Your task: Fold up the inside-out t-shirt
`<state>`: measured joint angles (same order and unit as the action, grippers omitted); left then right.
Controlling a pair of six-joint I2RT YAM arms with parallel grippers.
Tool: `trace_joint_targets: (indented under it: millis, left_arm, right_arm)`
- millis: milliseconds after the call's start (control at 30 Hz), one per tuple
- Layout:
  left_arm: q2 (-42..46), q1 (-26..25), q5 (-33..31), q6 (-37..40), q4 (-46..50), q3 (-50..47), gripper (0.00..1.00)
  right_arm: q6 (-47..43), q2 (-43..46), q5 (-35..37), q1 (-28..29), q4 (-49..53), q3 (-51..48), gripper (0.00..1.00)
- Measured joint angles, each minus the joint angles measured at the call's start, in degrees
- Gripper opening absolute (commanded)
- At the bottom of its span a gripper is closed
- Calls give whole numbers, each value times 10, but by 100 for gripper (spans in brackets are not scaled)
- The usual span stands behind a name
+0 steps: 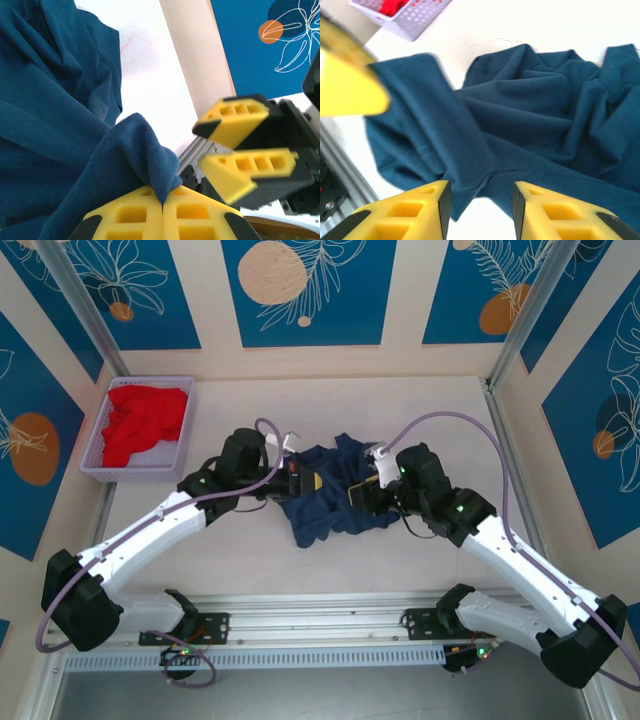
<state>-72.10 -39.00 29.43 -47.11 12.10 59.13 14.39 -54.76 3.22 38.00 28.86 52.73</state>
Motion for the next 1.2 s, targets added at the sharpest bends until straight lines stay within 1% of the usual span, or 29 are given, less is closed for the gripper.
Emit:
trace_joint_targets:
  millis: [100, 167, 233, 300, 333, 400, 467, 500, 533, 667, 700, 767, 867, 1000, 1067, 1200]
  left_arm:
    - [0, 0, 2, -11, 0, 1, 0]
    - [0, 0, 4, -20, -1, 1, 0]
    - [0, 0, 8, -26, -5, 1, 0]
    - [0, 1, 13, -36, -10, 1, 0]
    - [0, 3, 17, -40, -14, 0, 0]
    - [0, 8, 28, -54, -31, -4, 0]
    - [5, 19, 41, -70, -54, -20, 0]
    - [8, 26, 47, -79, -64, -29, 0]
    - [12, 36, 53, -87, -72, -40, 0]
    - [18, 75, 71, -115, -101, -79, 1]
    - [19, 85, 73, -116, -103, -86, 5]
    - [19, 102, 72, -115, -103, -96, 18]
    - [19, 114, 58, -95, -83, -99, 29]
    - [19, 115, 30, -37, -24, -89, 39]
    - [22, 113, 3, 0, 13, -75, 43]
    - [55, 94, -59, 71, 79, -54, 46]
  right_arm:
    - [3, 5, -11, 13, -15, -13, 45]
    - [10, -6, -19, 18, -33, -25, 54]
    - [16, -21, -23, 22, -50, -36, 55]
    - [22, -41, -23, 25, -64, -46, 53]
    - [24, -52, -23, 25, -70, -51, 48]
    - [28, -67, -24, 25, -82, -60, 30]
    - [26, -71, -35, 23, -96, -68, 10]
    - [27, -71, -46, 20, -106, -71, 3]
    - [26, -70, -63, 16, -118, -75, 0]
    - [32, -62, -139, -5, -185, -97, 0]
    - [38, -58, -158, -9, -203, -104, 0]
    - [50, -51, -193, -18, -240, -119, 0]
    - [68, -42, -229, -26, -282, -133, 0]
    - [82, -39, -252, -31, -314, -134, 0]
    - [86, -39, -258, -32, -321, -134, 0]
    - [91, -40, -258, -34, -325, -134, 0]
